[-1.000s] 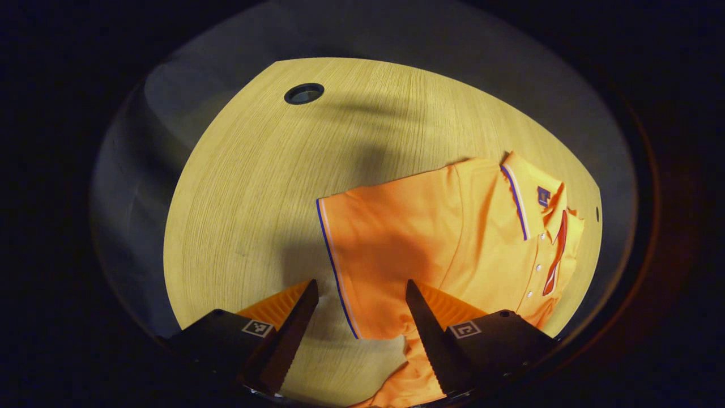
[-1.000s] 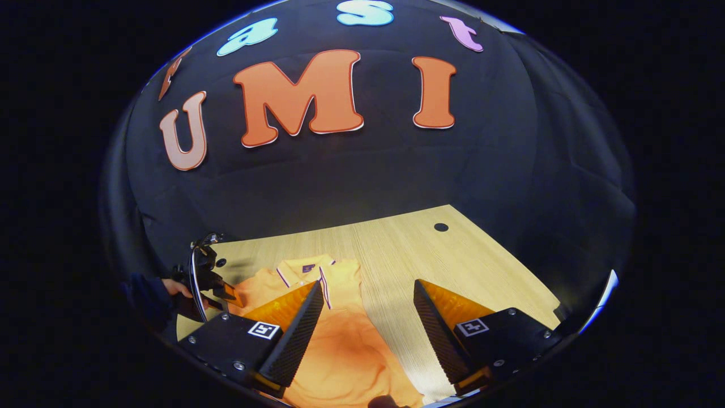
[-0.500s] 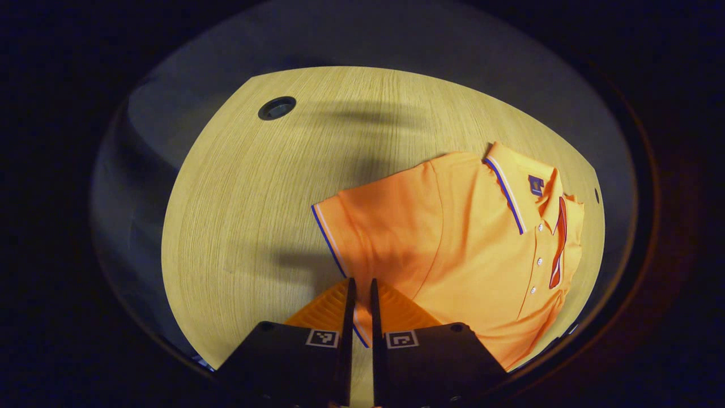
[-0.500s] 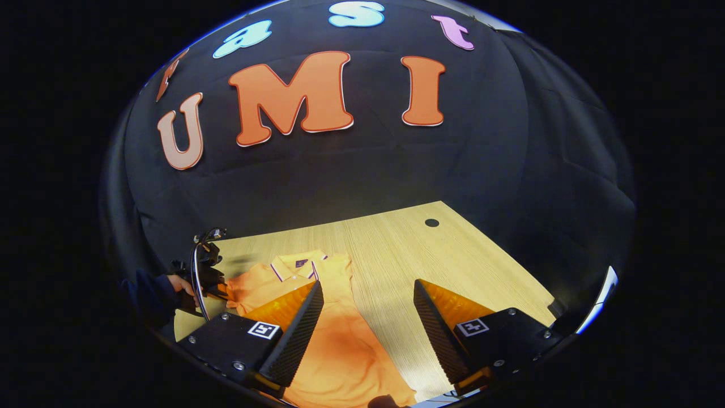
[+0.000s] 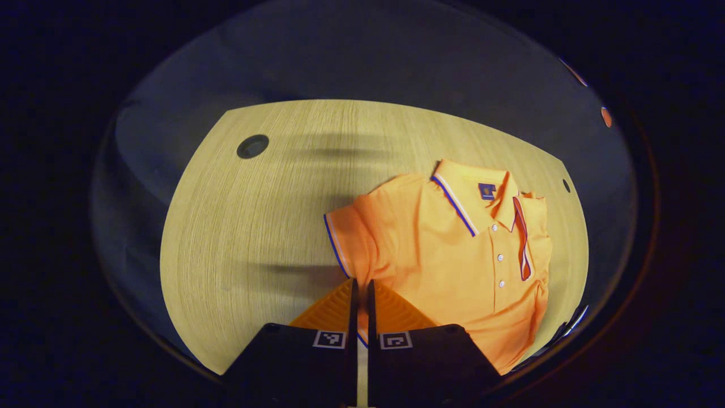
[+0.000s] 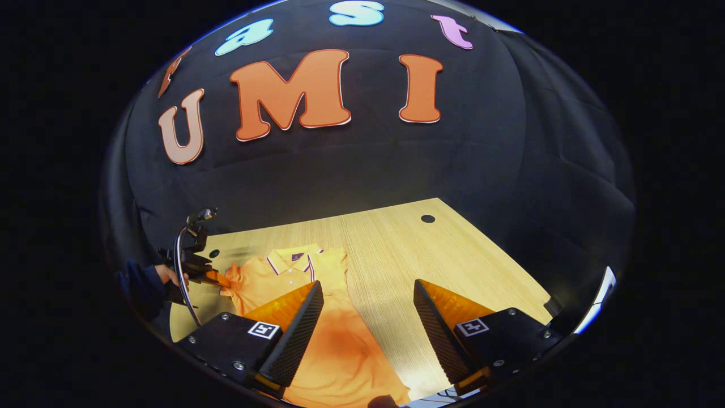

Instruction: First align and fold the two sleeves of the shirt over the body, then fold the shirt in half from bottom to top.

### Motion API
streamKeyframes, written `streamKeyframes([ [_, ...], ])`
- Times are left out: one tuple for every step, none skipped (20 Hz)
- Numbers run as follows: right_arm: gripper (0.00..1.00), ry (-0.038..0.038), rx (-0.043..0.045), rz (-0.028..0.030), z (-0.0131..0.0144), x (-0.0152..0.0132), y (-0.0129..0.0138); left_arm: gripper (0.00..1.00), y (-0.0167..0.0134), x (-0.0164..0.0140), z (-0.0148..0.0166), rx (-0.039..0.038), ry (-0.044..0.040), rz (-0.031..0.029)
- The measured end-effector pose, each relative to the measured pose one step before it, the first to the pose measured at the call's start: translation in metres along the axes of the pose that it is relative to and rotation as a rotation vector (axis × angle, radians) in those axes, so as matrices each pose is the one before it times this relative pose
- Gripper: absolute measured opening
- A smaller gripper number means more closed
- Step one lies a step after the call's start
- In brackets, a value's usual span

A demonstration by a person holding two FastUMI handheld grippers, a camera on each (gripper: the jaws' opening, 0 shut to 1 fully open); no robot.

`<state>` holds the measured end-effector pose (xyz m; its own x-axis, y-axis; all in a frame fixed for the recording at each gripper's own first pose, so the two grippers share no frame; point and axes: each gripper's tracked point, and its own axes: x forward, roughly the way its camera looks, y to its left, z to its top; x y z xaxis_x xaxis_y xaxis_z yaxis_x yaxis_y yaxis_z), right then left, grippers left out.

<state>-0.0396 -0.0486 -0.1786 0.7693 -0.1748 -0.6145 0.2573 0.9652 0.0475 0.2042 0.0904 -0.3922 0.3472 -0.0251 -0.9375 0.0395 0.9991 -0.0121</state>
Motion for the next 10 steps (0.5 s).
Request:
streamKeyframes([
  [0.98, 0.00284, -0.00179, 0.00321, -0.00374, -0.00004, 0.00016, 0.07, -0.00554, -0.00254, 0.00398, 0.03807, -0.00723, 0.01228],
  [0.98, 0.01091, 0.00222, -0.00352, -0.00579, 0.00026, -0.00258, 0.08, -0.00940, -0.00103, 0.00631, 0.02963, -0.01321, -0.00217],
  [0.98, 0.01407, 0.00671, -0.00417, -0.00549, -0.00042, -0.00228, 0.07, -0.01270, -0.00340, 0.00496, 0.02192, -0.00699, -0.01678],
  [0.98, 0.00501, 0.00647, -0.00571, -0.00166, -0.00049, -0.00196, 0.07, -0.01061, -0.00130, 0.00292, 0.02228, -0.00422, -0.01296],
  [0.98, -0.00106, 0.00646, -0.00443, -0.00023, -0.00015, -0.00265, 0.07, -0.01038, 0.00001, 0.00424, 0.01565, -0.00826, -0.01455],
  [0.98, -0.00386, 0.00640, -0.00722, 0.00101, -0.00128, -0.00196, 0.07, -0.00873, 0.00153, 0.00333, 0.01534, -0.00208, -0.01200],
  [0.98, -0.00386, 0.00697, -0.00395, 0.00150, -0.00076, -0.00218, 0.07, -0.00882, 0.00188, 0.00121, 0.01858, 0.00579, -0.00665],
  [0.98, -0.00011, 0.00774, -0.00498, -0.00035, -0.00180, -0.00185, 0.07, -0.00831, 0.00300, 0.00183, 0.00758, 0.00155, -0.00888],
  [0.98, -0.00097, 0.00294, -0.00317, -0.00001, -0.00030, -0.00131, 0.08, -0.00835, 0.00467, 0.00161, 0.00429, 0.00424, -0.01523],
  [0.98, 0.00082, 0.00121, -0.00723, -0.00090, -0.00088, -0.00074, 0.08, -0.00908, 0.00389, 0.00017, -0.00006, 0.00172, -0.01780],
])
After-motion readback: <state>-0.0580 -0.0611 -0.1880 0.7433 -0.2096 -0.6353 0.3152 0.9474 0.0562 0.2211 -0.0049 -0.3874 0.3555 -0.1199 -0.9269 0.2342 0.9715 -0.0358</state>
